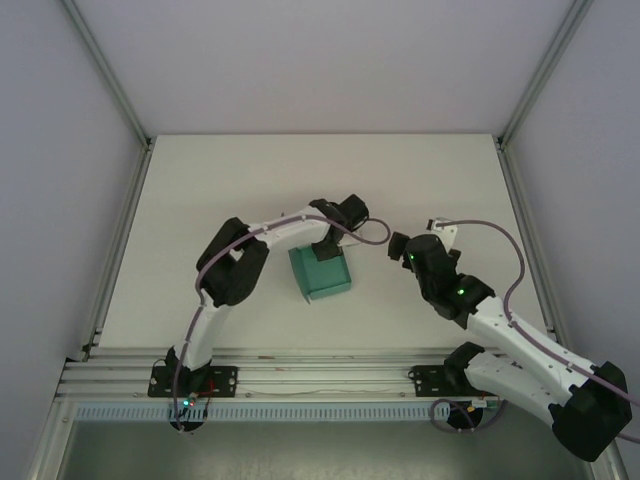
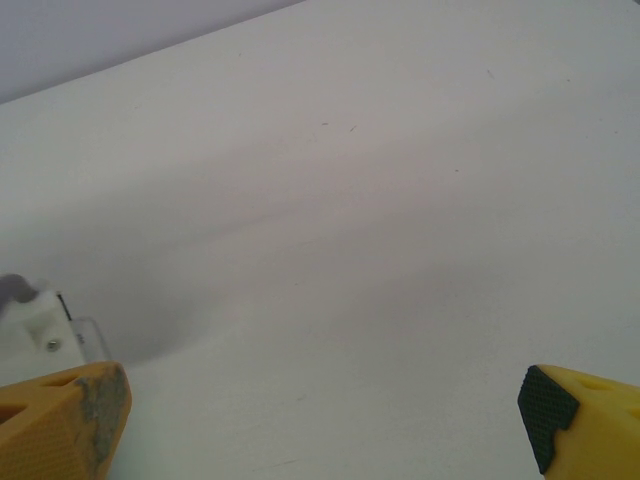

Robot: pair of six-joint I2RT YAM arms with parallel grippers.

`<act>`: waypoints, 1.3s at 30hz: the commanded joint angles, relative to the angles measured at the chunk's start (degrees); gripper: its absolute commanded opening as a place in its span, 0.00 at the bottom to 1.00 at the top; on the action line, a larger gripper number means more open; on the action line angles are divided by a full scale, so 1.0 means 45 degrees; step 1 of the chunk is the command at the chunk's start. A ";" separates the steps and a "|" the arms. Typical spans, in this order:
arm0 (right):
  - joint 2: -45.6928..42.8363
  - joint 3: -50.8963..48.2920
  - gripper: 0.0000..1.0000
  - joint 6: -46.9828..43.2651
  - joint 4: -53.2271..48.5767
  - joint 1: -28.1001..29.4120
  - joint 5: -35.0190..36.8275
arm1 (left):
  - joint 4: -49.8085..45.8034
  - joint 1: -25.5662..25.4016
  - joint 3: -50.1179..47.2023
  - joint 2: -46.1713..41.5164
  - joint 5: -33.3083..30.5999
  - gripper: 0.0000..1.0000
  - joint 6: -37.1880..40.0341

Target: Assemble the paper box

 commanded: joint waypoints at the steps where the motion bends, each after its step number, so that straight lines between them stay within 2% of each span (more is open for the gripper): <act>1: -0.0059 -0.0198 1.00 -0.0350 0.0301 -0.0070 0.0108 | 0.0319 -0.0244 0.0136 0.1244 -0.1331 0.00 0.0717; 2: -0.0069 -0.0192 1.00 -0.0400 0.0279 -0.0092 0.0072 | 0.0301 -0.0310 0.0207 0.1359 -0.1327 0.00 0.0845; 4: -0.0089 -0.0202 1.00 -0.0403 0.0166 -0.0112 0.0063 | 0.0267 -0.0343 0.0352 0.1383 -0.1138 0.25 0.0953; 6: -0.0141 -0.0203 1.00 -0.0444 0.0026 -0.0110 0.0027 | 0.0247 -0.0355 0.0479 0.1251 -0.1061 0.41 0.0981; 10: -0.0433 -0.0274 1.00 -0.0460 -0.0242 -0.0116 0.0018 | 0.0002 -0.0344 0.0647 0.0890 -0.1104 0.55 0.1317; 13: -0.0806 -0.0373 1.00 -0.0564 -0.0351 -0.0121 -0.0113 | -0.0180 -0.0334 0.0733 0.0587 -0.1032 0.61 0.1457; 14: -0.0969 -0.0413 1.00 -0.0559 -0.0365 -0.0129 -0.0160 | -0.0286 -0.0329 0.0752 0.0469 -0.0991 0.66 0.1485; 17: -0.1418 -0.0446 1.00 -0.0706 -0.0538 -0.0149 -0.0485 | -0.0428 -0.0331 0.0748 0.0046 -0.0782 0.73 0.1535; 18: -0.1565 -0.0460 1.00 -0.0795 -0.0578 -0.0141 -0.0569 | -0.0480 -0.0335 0.0711 -0.0124 -0.0651 0.81 0.1573; 19: -0.1737 -0.0485 1.00 -0.0950 -0.0614 -0.0152 -0.0738 | -0.0506 -0.0335 0.0680 -0.0314 -0.0516 0.98 0.1640; 26: -0.2474 -0.0472 1.00 -0.1130 -0.0913 -0.0152 -0.1547 | -0.0363 -0.0317 0.0733 -0.1487 -0.0100 1.00 0.1725; 31: -0.2726 -0.0396 1.00 -0.1135 -0.1055 -0.0142 -0.1400 | 0.0538 -0.0008 0.0632 -0.2660 0.0203 1.00 0.1602; 35: -0.2520 -0.0263 1.00 -0.1298 -0.1176 -0.0151 -0.1127 | 0.1913 0.0998 0.0446 -0.4126 0.1231 1.00 0.0070; 37: -0.2315 -0.0141 1.00 -0.1714 -0.1063 -0.0142 -0.1497 | 0.3210 0.1599 -0.0081 -0.5222 0.1441 1.00 -0.1253; 39: -0.1983 -0.0085 1.00 -0.2393 -0.0713 -0.0152 -0.2159 | 0.4077 0.2195 -0.0632 -0.6228 0.1419 1.00 -0.3379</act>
